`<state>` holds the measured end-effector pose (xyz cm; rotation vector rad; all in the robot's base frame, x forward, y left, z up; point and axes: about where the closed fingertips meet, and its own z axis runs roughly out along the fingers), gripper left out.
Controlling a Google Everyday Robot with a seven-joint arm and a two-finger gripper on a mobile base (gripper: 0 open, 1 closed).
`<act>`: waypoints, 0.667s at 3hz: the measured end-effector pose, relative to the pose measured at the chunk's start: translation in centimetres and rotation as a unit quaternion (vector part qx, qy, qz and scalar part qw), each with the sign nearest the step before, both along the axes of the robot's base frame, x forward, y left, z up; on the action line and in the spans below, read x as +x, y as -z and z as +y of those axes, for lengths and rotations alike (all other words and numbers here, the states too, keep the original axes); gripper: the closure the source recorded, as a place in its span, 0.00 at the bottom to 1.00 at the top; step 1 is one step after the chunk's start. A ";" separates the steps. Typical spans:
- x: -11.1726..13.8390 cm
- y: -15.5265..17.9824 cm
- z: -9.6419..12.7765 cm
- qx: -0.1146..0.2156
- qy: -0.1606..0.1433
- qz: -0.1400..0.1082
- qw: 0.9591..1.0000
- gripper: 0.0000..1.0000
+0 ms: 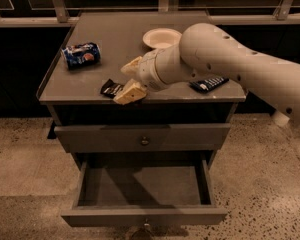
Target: Pick rxbar chocolate from middle drawer and place on counter
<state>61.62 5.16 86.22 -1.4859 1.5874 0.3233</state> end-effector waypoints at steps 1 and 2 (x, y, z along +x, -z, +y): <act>0.0 0.0 0.0 0.000 0.000 0.000 1.000 0.00; 0.0 0.0 0.0 0.000 0.000 0.000 1.000 0.00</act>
Offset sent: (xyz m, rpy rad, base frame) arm 0.0000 0.0000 0.0000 0.0000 0.0000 0.0000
